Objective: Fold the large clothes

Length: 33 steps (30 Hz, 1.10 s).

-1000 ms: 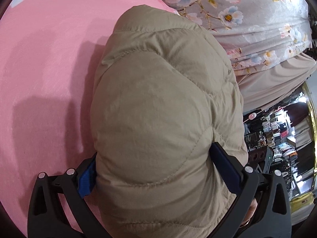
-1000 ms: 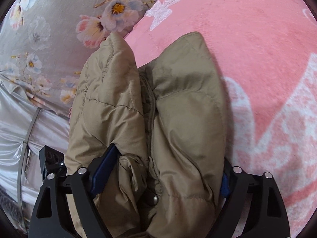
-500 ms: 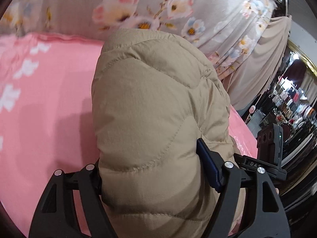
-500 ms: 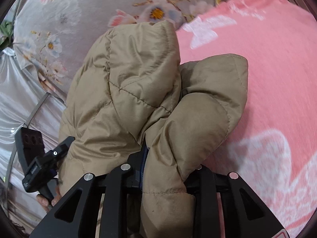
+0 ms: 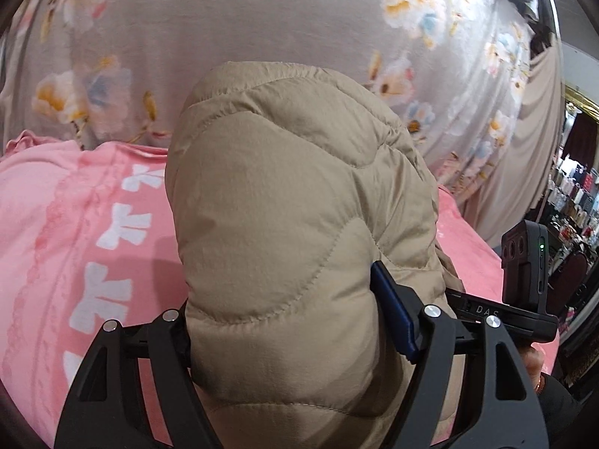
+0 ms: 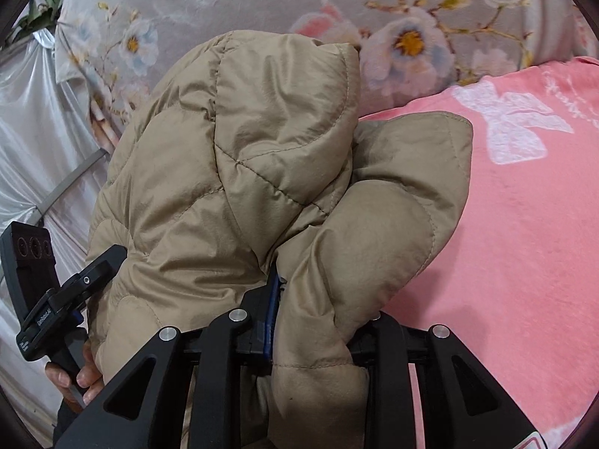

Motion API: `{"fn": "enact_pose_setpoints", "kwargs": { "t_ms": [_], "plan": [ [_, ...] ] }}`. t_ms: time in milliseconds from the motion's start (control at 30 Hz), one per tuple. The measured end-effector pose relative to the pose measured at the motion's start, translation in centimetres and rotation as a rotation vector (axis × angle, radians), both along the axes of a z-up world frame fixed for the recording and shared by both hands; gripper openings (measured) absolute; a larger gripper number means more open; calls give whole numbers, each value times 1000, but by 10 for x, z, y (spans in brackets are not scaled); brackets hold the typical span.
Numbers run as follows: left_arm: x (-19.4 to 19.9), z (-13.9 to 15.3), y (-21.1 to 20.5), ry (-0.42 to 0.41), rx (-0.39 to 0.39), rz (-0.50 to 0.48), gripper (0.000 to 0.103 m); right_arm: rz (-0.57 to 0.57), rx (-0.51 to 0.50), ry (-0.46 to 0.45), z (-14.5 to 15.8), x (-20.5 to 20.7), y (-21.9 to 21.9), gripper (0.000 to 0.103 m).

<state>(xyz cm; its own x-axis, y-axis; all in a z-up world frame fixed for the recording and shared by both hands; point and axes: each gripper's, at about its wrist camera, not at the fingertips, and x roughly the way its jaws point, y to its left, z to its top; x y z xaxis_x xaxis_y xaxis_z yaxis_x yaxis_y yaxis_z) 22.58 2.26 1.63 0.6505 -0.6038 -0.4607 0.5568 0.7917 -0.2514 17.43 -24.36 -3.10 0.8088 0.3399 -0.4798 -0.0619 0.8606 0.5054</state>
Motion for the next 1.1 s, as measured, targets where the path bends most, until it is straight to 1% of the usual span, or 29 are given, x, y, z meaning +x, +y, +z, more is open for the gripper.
{"fn": "enact_pose_setpoints", "kwargs": {
  "t_ms": [100, 233, 300, 433, 533, 633, 667, 767, 800, 833, 867, 900, 933, 1000, 1033, 1100],
  "plan": [
    [23, -15, 16, 30, -10, 28, 73, 13, -19, 17, -8, 26, 18, 25],
    [54, -39, 39, 87, -39, 56, 73, 24, -40, 45, -21, 50, 34, 25],
    [63, -50, 46, 115, -52, 64, 73, 26, -56, 66, -27, 63, 42, 25],
    [82, -77, 56, 173, -49, 90, 73, 28, -74, 103, -45, 79, 49, 25],
    [90, -92, 65, 202, -77, 104, 73, 29, -75, 114, -57, 87, 52, 25],
    [93, -101, 70, 216, -107, 115, 76, 32, -63, 120, -66, 90, 53, 29],
    [94, -105, 72, 220, -115, 121, 79, 31, -55, 124, -69, 92, 52, 30],
    [96, -111, 75, 223, -125, 156, 87, 18, -11, 130, -78, 93, 47, 38],
    [95, -112, 75, 219, -117, 175, 90, 10, -2, 128, -80, 93, 45, 46],
    [95, -111, 75, 217, -107, 187, 90, 4, 3, 127, -81, 93, 43, 50],
    [93, -108, 74, 215, -88, 203, 91, -4, 1, 131, -82, 91, 40, 52],
    [90, -104, 74, 216, -69, 221, 91, -9, -4, 140, -81, 90, 37, 57],
    [85, -98, 74, 213, -46, 241, 91, -11, -7, 148, -78, 87, 34, 59],
    [68, -85, 75, 176, 20, 289, 91, -12, -11, 142, -68, 71, 20, 59],
    [56, -75, 75, 143, 74, 316, 91, -23, -19, 137, -63, 63, 14, 59],
    [40, -62, 75, 118, 143, 353, 92, -69, -57, 121, -50, 38, -1, 60]
  ]
}}
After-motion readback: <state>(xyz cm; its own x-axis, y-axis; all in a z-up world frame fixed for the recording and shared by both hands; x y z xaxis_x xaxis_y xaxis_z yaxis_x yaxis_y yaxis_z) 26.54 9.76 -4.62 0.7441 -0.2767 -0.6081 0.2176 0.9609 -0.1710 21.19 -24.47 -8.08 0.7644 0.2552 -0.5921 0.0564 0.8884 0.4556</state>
